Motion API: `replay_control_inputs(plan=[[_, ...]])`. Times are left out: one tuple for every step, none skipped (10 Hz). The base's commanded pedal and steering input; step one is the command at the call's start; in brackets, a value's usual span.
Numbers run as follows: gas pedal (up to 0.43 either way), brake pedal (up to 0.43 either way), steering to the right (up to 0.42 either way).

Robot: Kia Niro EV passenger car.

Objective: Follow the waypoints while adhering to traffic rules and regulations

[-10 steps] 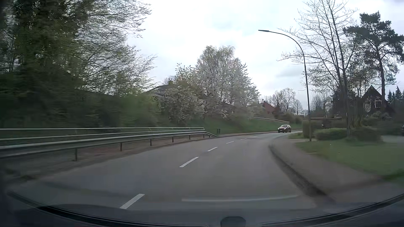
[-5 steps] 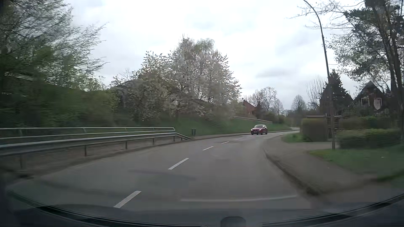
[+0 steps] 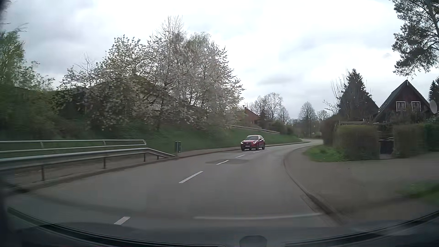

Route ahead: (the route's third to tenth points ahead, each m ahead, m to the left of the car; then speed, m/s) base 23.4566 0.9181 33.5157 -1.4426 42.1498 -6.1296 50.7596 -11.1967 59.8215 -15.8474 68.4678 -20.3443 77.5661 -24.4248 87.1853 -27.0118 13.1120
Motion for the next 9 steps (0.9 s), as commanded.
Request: replay_control_inputs(plan=[[0.189,0.000,0.045],[0.189,0.000,0.045],[0.189,0.000,0.043],[0.177,0.000,0.043],[0.169,0.000,0.044],[0.157,0.000,0.048],[0.157,0.000,0.052],[0.157,0.000,0.056],[0.157,0.006,0.059]])
